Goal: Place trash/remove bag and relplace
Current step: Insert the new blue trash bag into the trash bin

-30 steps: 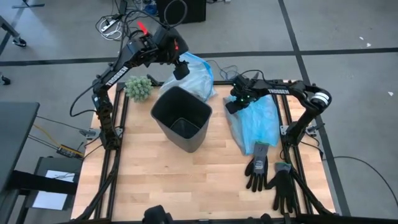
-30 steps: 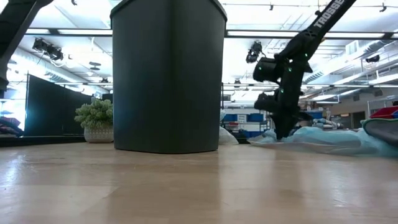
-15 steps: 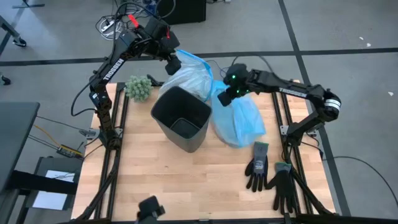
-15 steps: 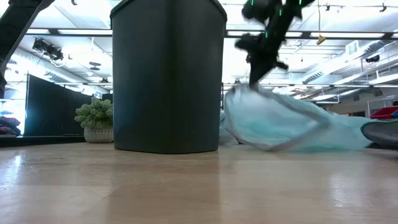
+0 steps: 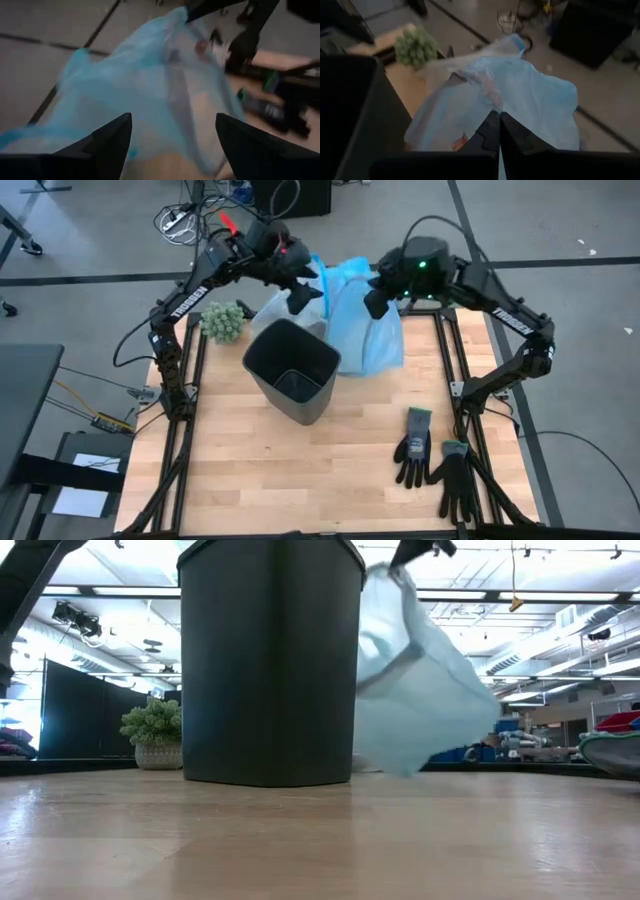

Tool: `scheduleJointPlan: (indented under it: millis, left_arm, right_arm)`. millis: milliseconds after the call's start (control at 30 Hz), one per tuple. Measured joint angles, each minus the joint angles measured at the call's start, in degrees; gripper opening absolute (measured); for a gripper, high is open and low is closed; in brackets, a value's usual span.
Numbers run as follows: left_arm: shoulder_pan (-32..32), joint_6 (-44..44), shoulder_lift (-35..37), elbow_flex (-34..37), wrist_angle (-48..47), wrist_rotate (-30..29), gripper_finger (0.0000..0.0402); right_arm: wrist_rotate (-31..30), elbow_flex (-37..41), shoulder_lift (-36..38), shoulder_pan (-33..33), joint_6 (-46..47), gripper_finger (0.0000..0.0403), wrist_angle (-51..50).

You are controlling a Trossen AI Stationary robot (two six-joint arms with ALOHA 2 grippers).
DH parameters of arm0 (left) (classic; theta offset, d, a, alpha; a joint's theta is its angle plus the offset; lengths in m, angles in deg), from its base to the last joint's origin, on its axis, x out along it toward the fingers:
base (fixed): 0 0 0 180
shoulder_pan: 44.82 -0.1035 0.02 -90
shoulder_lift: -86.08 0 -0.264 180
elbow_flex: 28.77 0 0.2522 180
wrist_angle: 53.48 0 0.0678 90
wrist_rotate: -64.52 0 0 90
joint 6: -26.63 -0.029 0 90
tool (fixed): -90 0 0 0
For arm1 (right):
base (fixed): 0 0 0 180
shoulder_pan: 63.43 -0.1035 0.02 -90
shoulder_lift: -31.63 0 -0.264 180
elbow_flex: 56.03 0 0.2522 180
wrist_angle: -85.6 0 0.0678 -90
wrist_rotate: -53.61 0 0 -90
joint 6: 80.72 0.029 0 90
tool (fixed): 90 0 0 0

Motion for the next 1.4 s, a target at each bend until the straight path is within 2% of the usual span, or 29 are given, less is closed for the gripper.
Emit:
scheduleJointPlan:
  millis: [300, 700, 933, 1167, 1267, 1400]
  left_arm:
    - [5.8, 3.2, -2.8, 0.0, 12.1, -11.8, 0.0298]
    - [7.3, 6.5, -10.3, 0.1, 9.3, -14.6, 0.0298]
    - [7.4, 8.3, -10.4, 0.0, 13.8, -14.8, 0.0298]
    - [7.5, 8.5, -10.4, 0.0, 15.3, -21.4, 0.0298]
    - [7.4, 8.4, -10.2, 0.0, 15.5, -24.8, 0.0282]
    - [7.4, 7.9, -8.9, -0.1, 16.2, -26.2, 0.0216]
  right_arm:
    - [-0.1, -9.2, 0.0, 0.0, -4.8, 0.0000, -6.8]
    - [-1.2, -10.8, -0.1, -2.0, -7.3, 0.0000, -9.9]
    - [-2.9, -10.8, 0.7, -2.8, -8.4, 0.0000, -9.3]
    - [-2.9, -10.8, 2.0, -3.0, -9.3, 0.0000, -7.2]
    - [-2.9, -10.8, 3.0, -3.0, -9.6, 0.0000, -7.1]
    - [-2.9, -10.8, 4.6, -3.3, -9.6, 0.0000, -6.2]
